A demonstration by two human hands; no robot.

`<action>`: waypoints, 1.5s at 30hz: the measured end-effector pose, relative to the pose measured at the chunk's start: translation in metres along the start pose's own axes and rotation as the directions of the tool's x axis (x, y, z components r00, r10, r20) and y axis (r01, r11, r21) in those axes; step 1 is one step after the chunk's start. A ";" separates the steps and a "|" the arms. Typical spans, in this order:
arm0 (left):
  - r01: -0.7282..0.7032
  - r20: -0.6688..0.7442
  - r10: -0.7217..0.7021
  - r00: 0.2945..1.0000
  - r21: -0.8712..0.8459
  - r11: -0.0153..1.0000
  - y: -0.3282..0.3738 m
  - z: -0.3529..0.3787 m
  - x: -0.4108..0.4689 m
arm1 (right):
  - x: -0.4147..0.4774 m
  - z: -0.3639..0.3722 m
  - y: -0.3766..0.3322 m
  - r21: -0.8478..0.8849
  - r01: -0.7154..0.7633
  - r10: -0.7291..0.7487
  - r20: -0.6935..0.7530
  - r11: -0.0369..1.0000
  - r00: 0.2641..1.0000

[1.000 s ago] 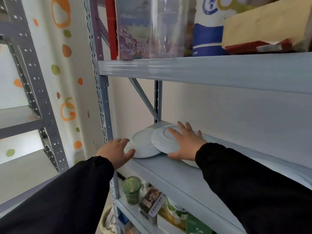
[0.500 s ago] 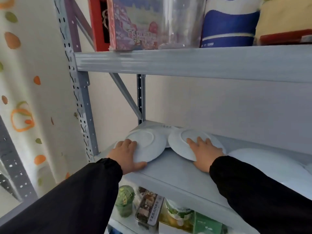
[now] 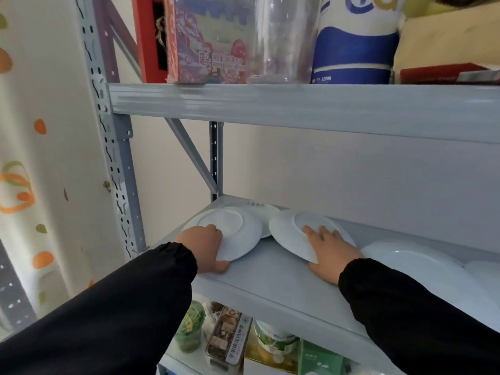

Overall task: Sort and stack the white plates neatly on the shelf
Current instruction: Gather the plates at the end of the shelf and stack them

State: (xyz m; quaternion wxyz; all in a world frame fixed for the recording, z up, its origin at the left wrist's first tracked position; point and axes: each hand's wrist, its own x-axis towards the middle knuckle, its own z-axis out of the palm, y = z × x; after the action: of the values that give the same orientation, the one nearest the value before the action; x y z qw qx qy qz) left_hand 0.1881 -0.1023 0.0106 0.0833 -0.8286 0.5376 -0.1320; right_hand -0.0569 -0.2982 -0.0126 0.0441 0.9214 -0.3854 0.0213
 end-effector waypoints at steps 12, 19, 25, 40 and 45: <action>0.169 -0.339 -0.305 0.890 -0.377 0.911 -0.039 -0.033 0.019 | -0.017 0.011 0.005 0.038 -0.052 0.055 -0.086 0.998 0.995; 0.010 -0.251 -0.699 0.670 -0.938 0.346 -0.053 -0.028 0.028 | -0.017 0.012 0.005 0.043 -0.051 0.055 -0.089 0.998 0.995; 0.031 0.197 -0.669 0.717 -0.967 -0.252 -0.027 0.001 0.051 | -0.013 0.015 0.005 0.042 -0.062 0.066 -0.092 0.997 0.994; 0.183 0.048 -0.536 0.843 -0.962 0.202 -0.009 0.053 0.055 | -0.015 0.013 0.002 0.038 -0.082 0.085 -0.096 0.996 0.992; 0.217 0.065 -0.531 0.845 -0.948 0.231 -0.008 0.053 0.055 | -0.018 0.009 0.000 0.073 -0.083 0.090 -0.086 0.994 0.992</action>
State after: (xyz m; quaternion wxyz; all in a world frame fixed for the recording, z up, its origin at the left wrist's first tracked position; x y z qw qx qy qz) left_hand 0.2327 -0.1491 -0.0305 -0.5145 -0.7996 0.3015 0.0712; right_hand -0.0696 -0.2865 -0.0228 0.0285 0.9029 -0.4217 0.0776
